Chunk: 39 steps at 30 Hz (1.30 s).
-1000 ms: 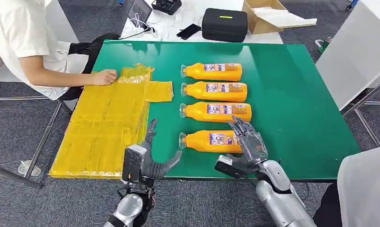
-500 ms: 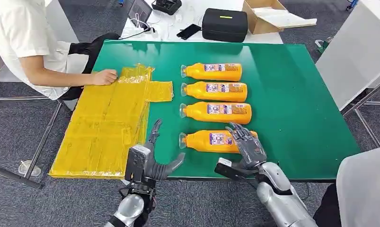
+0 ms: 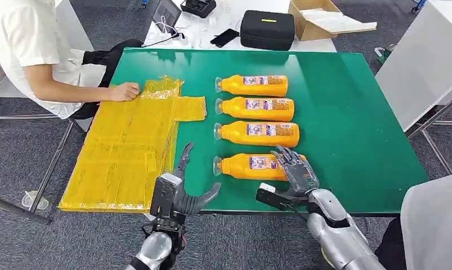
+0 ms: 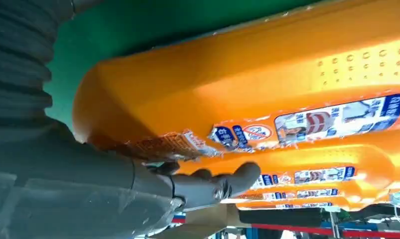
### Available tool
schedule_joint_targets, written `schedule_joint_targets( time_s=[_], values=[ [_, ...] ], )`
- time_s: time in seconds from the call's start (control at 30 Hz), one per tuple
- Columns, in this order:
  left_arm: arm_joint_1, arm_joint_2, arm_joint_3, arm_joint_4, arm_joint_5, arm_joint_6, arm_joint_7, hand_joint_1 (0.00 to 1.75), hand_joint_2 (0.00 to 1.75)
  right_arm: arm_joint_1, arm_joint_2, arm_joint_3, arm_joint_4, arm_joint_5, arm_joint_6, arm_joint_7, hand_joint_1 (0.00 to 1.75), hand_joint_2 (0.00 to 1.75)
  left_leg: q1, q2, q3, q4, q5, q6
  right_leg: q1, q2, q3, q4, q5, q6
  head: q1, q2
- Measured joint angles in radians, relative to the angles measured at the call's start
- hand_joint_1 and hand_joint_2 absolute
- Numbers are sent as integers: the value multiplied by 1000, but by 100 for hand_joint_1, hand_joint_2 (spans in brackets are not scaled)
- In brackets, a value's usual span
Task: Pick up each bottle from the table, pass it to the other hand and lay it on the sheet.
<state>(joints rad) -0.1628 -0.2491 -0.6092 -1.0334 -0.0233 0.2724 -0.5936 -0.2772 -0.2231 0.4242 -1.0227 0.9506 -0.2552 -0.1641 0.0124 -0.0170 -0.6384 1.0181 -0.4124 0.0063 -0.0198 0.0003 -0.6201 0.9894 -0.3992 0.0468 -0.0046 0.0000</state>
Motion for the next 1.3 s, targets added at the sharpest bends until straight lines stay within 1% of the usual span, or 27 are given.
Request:
schedule_joint_targets(
  time_s=[0.33, 0.37, 0.4, 0.43, 0.7, 0.97, 1.3],
  values=[
    [0, 0, 0, 0, -3, 0, 4, 0, 175, -12, -8, 11, 0, -11, 23, 10, 0, 175, 0, 0, 0, 0, 0, 0, 0, 0, 0, 0, 0, 0, 0, 0],
    [0, 0, 0, 0, -3, 0, 4, 0, 175, -13, -8, 11, 0, -11, 24, 11, 9, 175, 0, 0, 0, 0, 0, 0, 0, 0, 0, 0, 0, 0, 0, 0],
    [0, 0, 0, 0, -4, 0, 4, 0, 175, -13, -9, 11, 1, -12, 26, 11, 169, 175, 0, 0, 0, 0, 0, 0, 0, 0, 0, 0, 0, 0, 0, 0],
    [0, 0, 0, 0, -5, 0, 5, 0, 175, -14, -10, 12, 2, -15, 29, 11, 175, 175, 0, 0, 0, 0, 0, 0, 0, 0, 0, 0, 0, 0, 0, 0],
    [1, 0, 1, 0, -8, -11, 7, 0, 175, -40, -33, 21, 13, -86, 136, 9, 175, 175, 0, -1, 1, 0, 0, 0, 0, 0, 1, 0, 0, 0, 0, 0],
    [1, 0, 3, 0, -13, -11, 6, 0, 175, -57, -45, 23, 29, -128, 177, 13, 175, 175, 0, 0, 4, 0, 0, 0, 0, 0, 3, 0, 0, 0, 0, 0],
    [1, 0, 3, 0, -16, -11, 6, 0, 175, -65, -52, 24, 40, -145, 195, 20, 175, 175, 0, -1, 7, 0, 0, 0, 0, 0, 6, 0, 0, 0, 0, 0]
  ],
)
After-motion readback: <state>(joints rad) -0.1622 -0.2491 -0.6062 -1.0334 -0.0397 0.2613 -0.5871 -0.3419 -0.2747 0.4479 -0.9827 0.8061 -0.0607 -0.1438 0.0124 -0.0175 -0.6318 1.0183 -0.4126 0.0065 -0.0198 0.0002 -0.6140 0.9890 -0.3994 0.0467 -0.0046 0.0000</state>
